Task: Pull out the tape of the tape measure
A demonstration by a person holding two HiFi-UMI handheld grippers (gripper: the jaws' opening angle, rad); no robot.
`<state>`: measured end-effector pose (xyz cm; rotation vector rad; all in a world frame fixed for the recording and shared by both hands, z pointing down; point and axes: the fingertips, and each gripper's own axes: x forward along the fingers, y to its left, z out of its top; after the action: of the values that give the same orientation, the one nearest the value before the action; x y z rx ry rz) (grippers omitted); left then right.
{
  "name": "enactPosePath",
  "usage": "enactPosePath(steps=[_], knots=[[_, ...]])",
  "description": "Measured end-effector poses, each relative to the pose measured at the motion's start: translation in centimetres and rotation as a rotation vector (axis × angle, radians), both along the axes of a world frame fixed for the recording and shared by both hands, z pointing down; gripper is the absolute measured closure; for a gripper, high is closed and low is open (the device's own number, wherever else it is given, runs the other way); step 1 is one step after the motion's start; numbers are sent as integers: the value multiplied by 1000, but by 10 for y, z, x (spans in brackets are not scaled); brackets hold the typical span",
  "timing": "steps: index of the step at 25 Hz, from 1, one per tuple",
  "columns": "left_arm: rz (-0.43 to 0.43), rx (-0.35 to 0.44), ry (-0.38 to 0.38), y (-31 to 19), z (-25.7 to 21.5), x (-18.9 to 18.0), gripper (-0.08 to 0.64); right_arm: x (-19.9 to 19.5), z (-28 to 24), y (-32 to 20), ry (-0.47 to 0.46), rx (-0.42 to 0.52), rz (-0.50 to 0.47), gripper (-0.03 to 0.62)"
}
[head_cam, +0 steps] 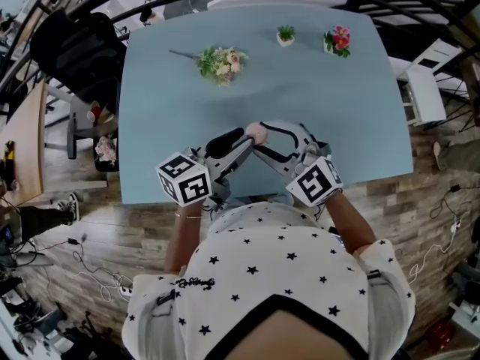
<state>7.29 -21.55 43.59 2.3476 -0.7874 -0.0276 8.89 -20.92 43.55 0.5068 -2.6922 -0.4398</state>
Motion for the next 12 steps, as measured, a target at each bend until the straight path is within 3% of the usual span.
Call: enactPosePath(steps=[6,12], knots=[[1,-2,4,2,1,3,391,-10,-1,13,9,24,-67,382],[3,-23,48,5,-2,4,448,-13,-4,15,6,35,-75,382]])
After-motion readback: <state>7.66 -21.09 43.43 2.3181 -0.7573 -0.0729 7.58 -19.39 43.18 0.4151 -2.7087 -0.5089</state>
